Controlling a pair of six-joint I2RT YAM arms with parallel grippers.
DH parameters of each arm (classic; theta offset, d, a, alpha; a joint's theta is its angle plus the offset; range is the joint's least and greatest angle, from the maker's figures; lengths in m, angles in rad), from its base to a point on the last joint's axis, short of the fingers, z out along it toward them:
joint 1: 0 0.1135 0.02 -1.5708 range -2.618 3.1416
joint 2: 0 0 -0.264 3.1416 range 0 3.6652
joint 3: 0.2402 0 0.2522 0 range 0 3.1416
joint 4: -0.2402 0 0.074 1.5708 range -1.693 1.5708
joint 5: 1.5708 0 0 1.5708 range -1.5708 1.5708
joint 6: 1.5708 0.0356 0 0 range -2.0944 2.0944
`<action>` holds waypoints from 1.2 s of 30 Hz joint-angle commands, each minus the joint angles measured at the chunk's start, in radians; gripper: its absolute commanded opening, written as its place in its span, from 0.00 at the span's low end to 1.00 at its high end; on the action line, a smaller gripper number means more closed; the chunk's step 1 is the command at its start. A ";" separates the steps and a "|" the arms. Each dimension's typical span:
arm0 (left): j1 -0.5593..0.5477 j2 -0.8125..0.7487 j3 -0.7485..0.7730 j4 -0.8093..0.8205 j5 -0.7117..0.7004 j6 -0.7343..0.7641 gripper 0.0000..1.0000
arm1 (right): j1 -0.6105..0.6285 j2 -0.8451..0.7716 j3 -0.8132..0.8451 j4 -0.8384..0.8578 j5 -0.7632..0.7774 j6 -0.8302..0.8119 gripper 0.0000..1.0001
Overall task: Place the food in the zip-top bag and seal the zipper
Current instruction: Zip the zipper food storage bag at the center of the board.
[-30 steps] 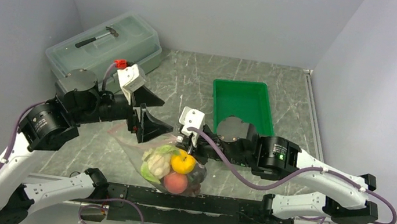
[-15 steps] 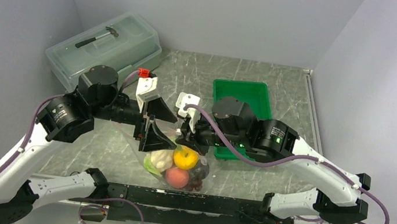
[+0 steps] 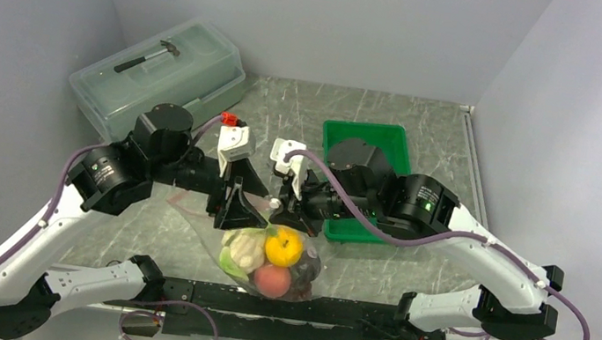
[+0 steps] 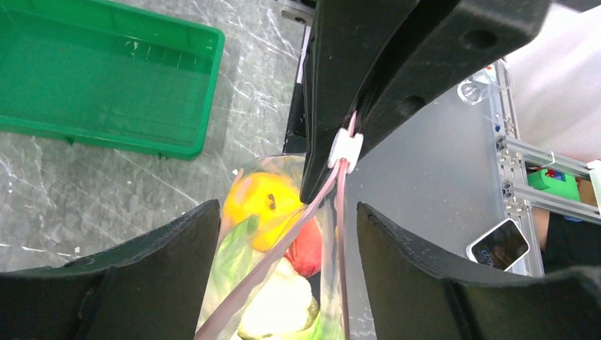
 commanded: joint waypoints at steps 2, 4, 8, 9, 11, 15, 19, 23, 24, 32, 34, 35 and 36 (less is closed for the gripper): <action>-0.001 -0.011 -0.021 -0.008 0.005 0.042 0.71 | -0.014 -0.061 0.046 0.072 -0.054 0.013 0.00; -0.001 -0.013 -0.027 -0.008 0.006 0.041 0.67 | -0.018 -0.068 0.046 0.071 -0.056 0.014 0.00; -0.002 -0.018 -0.029 -0.023 0.003 0.047 0.56 | -0.024 -0.069 0.062 0.059 -0.056 0.019 0.00; -0.002 -0.020 -0.027 -0.027 0.000 0.046 0.52 | -0.024 -0.068 0.068 0.052 -0.054 0.018 0.00; -0.002 -0.027 -0.025 -0.031 -0.007 0.047 0.46 | -0.026 -0.066 0.076 0.042 -0.048 0.019 0.00; -0.001 -0.033 -0.015 -0.036 -0.010 0.049 0.25 | -0.029 -0.064 0.073 0.032 -0.040 0.021 0.00; -0.002 -0.033 -0.004 -0.046 -0.018 0.051 0.00 | -0.032 -0.062 0.066 0.025 -0.041 0.021 0.00; -0.002 -0.036 0.009 -0.055 -0.025 0.051 0.00 | -0.032 -0.056 0.060 0.010 -0.040 0.019 0.00; -0.002 -0.038 0.011 -0.055 -0.029 0.052 0.00 | -0.032 -0.058 0.056 0.007 -0.038 0.018 0.00; -0.001 -0.053 0.053 -0.074 -0.060 0.051 0.00 | -0.033 -0.124 -0.043 -0.006 0.040 0.014 0.25; -0.002 -0.055 0.066 -0.084 -0.071 0.051 0.00 | -0.032 -0.164 -0.077 -0.005 0.052 0.014 0.32; -0.001 -0.057 0.069 -0.086 -0.073 0.050 0.00 | -0.032 -0.180 -0.095 0.000 0.054 0.015 0.34; -0.001 -0.059 0.070 -0.087 -0.075 0.051 0.00 | -0.032 -0.199 -0.108 0.010 0.051 0.017 0.36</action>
